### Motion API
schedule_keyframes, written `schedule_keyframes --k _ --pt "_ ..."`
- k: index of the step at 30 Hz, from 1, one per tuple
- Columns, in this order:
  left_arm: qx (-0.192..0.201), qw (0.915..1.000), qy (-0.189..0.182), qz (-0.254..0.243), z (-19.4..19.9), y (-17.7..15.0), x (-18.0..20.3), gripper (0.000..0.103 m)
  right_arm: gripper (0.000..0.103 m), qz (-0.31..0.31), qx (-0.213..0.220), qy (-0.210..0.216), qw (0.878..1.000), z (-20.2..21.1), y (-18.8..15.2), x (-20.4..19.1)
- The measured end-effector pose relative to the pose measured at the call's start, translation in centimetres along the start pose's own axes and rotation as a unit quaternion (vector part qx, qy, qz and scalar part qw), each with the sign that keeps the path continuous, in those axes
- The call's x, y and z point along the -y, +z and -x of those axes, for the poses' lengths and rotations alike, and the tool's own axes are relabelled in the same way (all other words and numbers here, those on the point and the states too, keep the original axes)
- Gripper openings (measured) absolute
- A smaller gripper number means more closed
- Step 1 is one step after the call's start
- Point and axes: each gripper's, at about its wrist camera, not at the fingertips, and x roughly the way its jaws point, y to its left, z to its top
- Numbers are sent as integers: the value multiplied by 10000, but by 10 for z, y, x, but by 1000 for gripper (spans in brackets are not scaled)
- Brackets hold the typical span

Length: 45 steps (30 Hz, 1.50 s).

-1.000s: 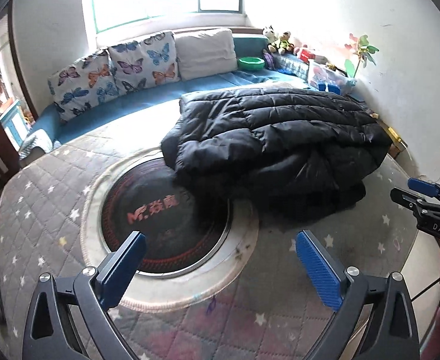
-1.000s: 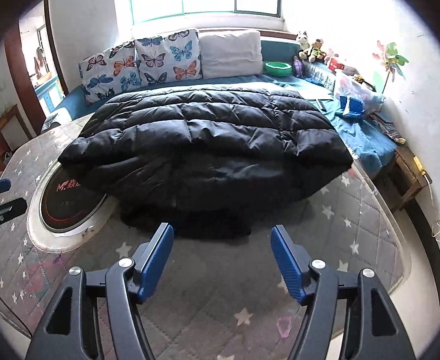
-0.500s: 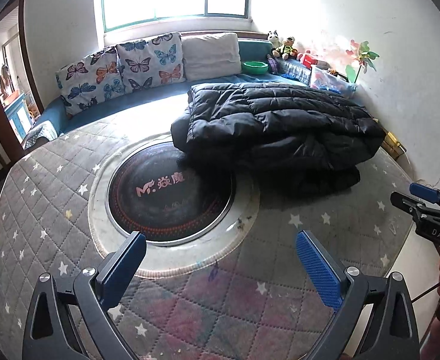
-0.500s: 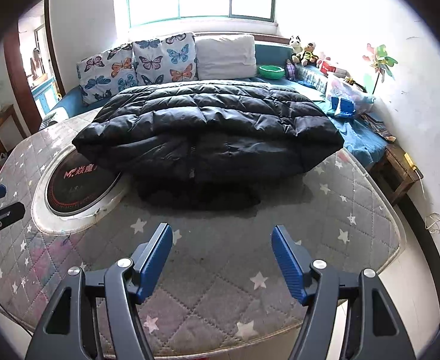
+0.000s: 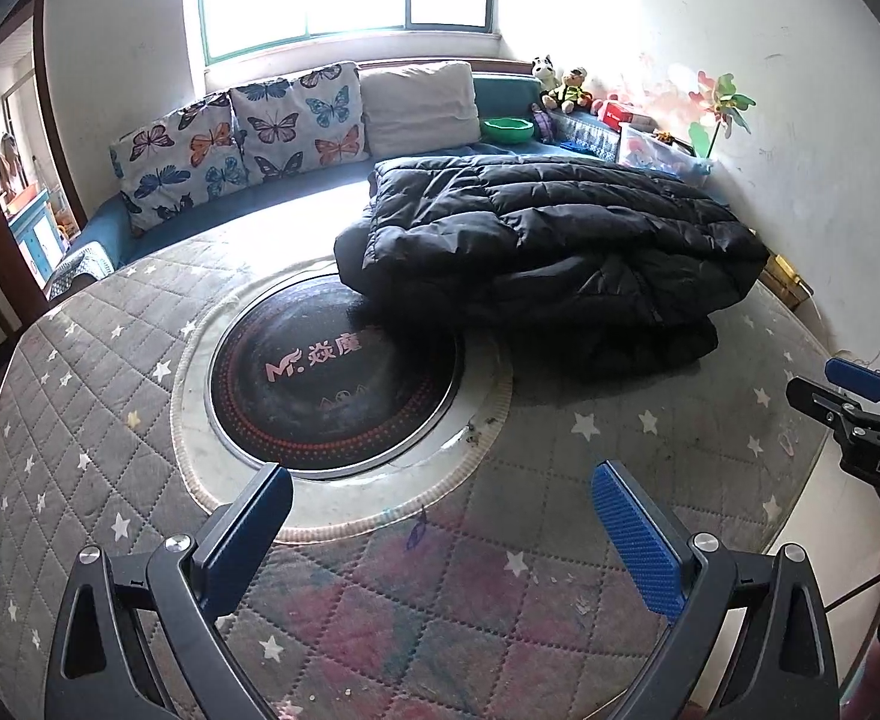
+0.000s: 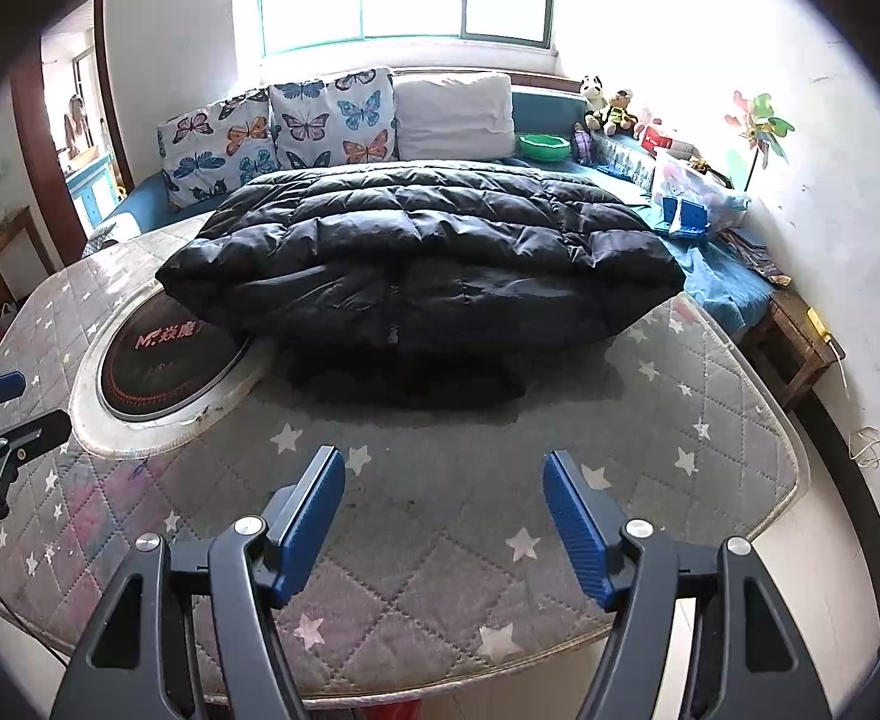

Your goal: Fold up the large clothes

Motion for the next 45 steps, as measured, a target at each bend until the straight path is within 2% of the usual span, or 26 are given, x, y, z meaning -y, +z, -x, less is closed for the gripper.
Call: schedule_keyframes --k 45 --pt "-16 9999 14 -127 -6 -6 4 103 75 89 19 84 9999 0 1 -7"
